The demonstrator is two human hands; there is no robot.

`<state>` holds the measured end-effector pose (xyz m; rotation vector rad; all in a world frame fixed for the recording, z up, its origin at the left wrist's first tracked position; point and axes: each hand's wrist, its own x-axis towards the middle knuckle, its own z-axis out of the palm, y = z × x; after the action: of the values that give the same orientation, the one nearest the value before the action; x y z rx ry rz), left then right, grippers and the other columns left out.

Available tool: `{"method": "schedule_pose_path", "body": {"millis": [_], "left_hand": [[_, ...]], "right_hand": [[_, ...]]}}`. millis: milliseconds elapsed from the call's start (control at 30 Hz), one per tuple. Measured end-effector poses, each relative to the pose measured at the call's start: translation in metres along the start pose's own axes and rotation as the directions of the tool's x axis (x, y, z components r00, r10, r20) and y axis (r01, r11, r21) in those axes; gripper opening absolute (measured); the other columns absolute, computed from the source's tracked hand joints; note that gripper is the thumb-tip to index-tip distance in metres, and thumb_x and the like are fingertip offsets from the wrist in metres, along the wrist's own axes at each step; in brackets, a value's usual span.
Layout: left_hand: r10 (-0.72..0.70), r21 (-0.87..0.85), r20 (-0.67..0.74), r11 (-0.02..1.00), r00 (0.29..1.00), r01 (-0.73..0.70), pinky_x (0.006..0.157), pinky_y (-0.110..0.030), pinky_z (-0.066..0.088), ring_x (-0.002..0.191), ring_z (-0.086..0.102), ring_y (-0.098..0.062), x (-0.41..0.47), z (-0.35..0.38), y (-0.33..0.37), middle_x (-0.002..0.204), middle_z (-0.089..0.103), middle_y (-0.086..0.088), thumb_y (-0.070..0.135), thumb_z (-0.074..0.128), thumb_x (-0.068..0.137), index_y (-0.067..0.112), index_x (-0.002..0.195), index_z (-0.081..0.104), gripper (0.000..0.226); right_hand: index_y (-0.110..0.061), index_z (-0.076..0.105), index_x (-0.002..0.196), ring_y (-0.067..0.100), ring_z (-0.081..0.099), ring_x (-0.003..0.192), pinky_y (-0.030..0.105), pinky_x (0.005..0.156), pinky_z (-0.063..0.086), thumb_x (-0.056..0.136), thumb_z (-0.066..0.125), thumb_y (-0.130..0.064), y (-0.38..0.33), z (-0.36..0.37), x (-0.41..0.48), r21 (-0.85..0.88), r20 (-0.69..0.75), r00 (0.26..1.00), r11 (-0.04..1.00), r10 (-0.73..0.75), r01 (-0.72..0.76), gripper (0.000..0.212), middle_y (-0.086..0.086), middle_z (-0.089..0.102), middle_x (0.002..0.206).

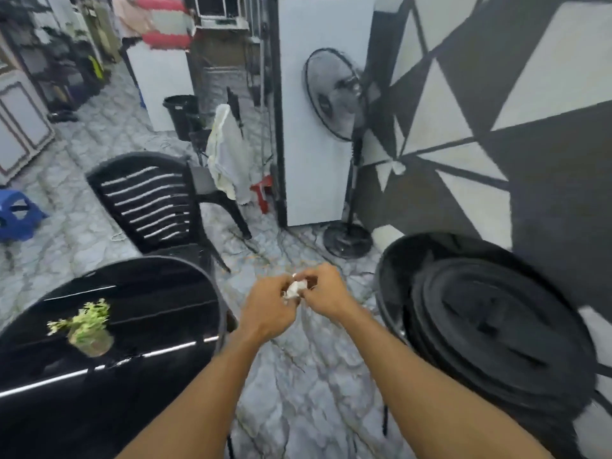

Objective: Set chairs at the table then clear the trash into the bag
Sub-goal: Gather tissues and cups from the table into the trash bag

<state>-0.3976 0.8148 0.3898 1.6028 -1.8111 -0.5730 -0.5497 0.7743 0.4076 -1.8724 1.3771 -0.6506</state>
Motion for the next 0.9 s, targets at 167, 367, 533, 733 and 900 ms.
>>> {"method": "schedule_pose_path", "body": {"millis": [167, 367, 533, 733, 900], "left_hand": [[0.256, -0.091, 0.13, 0.965, 0.958, -0.246, 0.067, -0.03, 0.047, 0.077, 0.062, -0.013, 0.014, 0.098, 0.098, 0.083, 0.072, 0.009, 0.017, 0.069, 0.085, 0.023, 0.097, 0.073, 0.014], [0.488, -0.133, 0.35, 0.871, 0.799, -0.473, 0.075, -0.037, 0.051, 0.085, 0.063, -0.023, -0.004, 0.221, 0.203, 0.088, 0.072, 0.004, 0.016, 0.068, 0.08, 0.022, 0.098, 0.07, 0.019], [0.606, -0.213, 0.516, 0.775, 0.605, -0.595, 0.077, -0.04, 0.052, 0.091, 0.061, -0.021, -0.057, 0.313, 0.284, 0.091, 0.071, 0.004, 0.029, 0.064, 0.087, 0.025, 0.102, 0.065, 0.016], [0.655, -0.27, 0.654, 0.669, 0.379, -0.692, 0.083, -0.04, 0.051, 0.101, 0.058, -0.023, -0.144, 0.421, 0.374, 0.101, 0.072, 0.0, 0.021, 0.063, 0.088, 0.018, 0.103, 0.07, 0.017], [0.627, -0.314, 0.733, 0.655, 0.263, -0.687, 0.082, -0.036, 0.049, 0.101, 0.06, -0.025, -0.219, 0.508, 0.428, 0.101, 0.073, -0.002, 0.018, 0.065, 0.085, 0.018, 0.099, 0.071, 0.016]], "right_hand": [[-0.011, 0.08, 0.088, 0.009, 0.069, 0.07, 0.034, 0.068, 0.056, 0.075, 0.07, 0.003, 0.07, -0.105, -0.091, 0.025, -0.312, 0.939, 0.989, 0.148, -0.147, 0.022, 0.004, 0.078, 0.079], [-0.014, 0.079, 0.093, 0.011, 0.07, 0.077, 0.033, 0.079, 0.056, 0.076, 0.076, -0.006, 0.161, -0.179, -0.217, 0.138, -0.518, 0.765, 0.92, 0.383, -0.368, 0.019, -0.006, 0.075, 0.075], [-0.017, 0.08, 0.092, 0.0, 0.07, 0.075, 0.019, 0.072, 0.056, 0.078, 0.076, -0.008, 0.219, -0.218, -0.335, 0.226, -0.635, 0.582, 0.843, 0.508, -0.488, 0.018, -0.004, 0.078, 0.085], [-0.017, 0.079, 0.092, 0.006, 0.068, 0.07, 0.027, 0.071, 0.058, 0.078, 0.075, -0.005, 0.287, -0.243, -0.475, 0.358, -0.674, 0.373, 0.724, 0.638, -0.59, 0.019, -0.005, 0.075, 0.079], [-0.01, 0.077, 0.081, 0.023, 0.07, 0.074, 0.04, 0.072, 0.058, 0.078, 0.073, -0.003, 0.347, -0.255, -0.574, 0.441, -0.654, 0.227, 0.607, 0.722, -0.661, 0.009, 0.01, 0.075, 0.078]]}}
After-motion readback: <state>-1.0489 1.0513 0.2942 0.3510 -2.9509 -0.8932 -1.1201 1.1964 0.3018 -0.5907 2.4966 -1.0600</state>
